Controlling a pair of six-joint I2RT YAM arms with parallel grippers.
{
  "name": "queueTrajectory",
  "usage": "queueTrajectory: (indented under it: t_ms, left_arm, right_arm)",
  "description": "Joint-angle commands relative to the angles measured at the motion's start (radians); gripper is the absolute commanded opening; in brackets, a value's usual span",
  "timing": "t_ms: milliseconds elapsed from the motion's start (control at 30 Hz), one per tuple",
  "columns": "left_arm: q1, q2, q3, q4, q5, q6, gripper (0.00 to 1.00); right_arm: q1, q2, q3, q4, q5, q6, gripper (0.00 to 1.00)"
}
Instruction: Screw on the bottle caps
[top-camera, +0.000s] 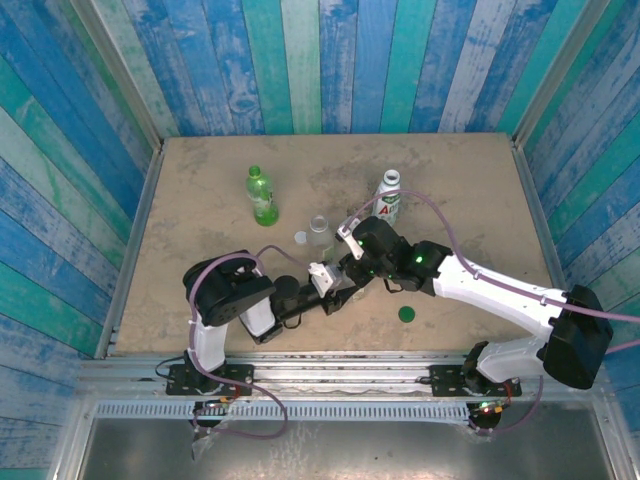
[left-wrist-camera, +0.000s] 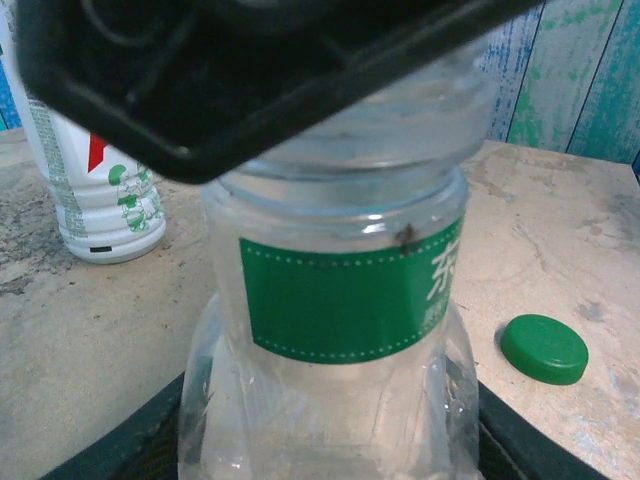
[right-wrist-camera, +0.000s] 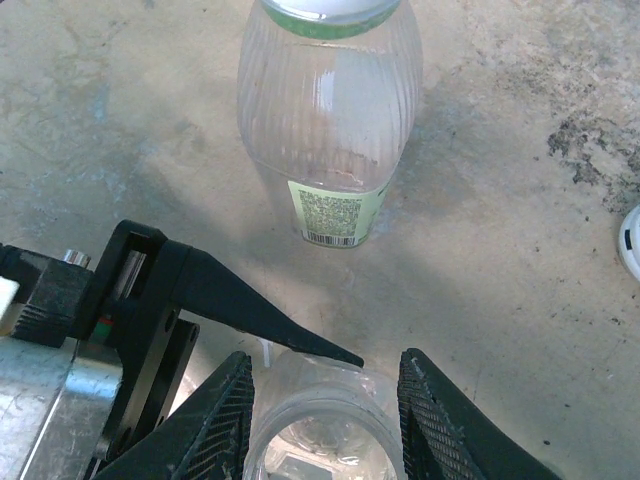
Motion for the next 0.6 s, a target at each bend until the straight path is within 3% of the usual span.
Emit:
queueTrajectory:
  t_ms: [0,133,267,400,567]
  left_arm:
    - [-0.002,0.031,0.009,0.154,0.021,0.007,0.52]
    - [-0.001,0.022,0.001,0.149,0.021,0.012,0.51]
    - [0.0,0.01,-0.008,0.137,0.031,0.017,0.52]
    - [0.0,-0.006,-0.008,0.103,0.056,0.031,0.53]
    - [0.0,-0.016,-0.009,0.102,0.081,0.021,0.53]
  right_arm:
    - [-0.003,0.009,-0.035,-0.056,-0.014,0.019,0.4]
    - [-0.003,-0.018,-0.027,-0.058,-0.012,0.023,0.45]
    - [-0.003,-0.091,-0.026,-0.039,-0.016,0.024,0.64]
    - [-0.004,-0.21,-0.094,0.057,0.011,0.014,0.76]
    - [-0.053,-0.352,-0.21,0.14,0.154,0.089,0.78]
